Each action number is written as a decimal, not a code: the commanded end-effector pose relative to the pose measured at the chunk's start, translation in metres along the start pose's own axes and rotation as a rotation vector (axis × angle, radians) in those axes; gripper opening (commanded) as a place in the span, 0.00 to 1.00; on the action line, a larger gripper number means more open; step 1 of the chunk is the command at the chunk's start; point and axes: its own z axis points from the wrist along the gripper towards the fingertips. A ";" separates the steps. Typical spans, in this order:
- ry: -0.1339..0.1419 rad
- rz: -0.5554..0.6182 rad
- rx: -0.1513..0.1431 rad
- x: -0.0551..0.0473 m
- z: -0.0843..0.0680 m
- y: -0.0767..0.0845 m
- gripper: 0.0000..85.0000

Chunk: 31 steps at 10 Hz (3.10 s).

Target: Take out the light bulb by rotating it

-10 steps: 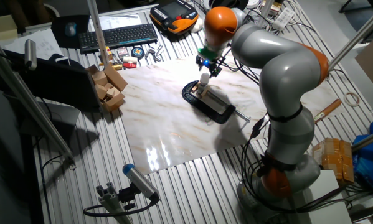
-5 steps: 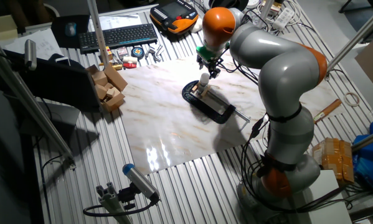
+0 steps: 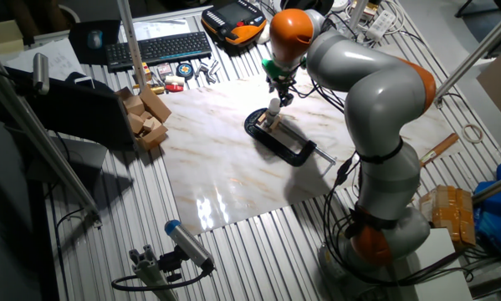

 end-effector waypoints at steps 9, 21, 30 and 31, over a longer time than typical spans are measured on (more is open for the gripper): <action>0.046 1.350 0.116 -0.003 0.010 -0.002 0.80; 0.039 1.328 0.137 -0.003 0.016 -0.004 0.80; 0.031 1.304 0.116 -0.003 0.017 -0.004 0.80; 0.029 1.301 0.113 -0.003 0.017 -0.004 0.80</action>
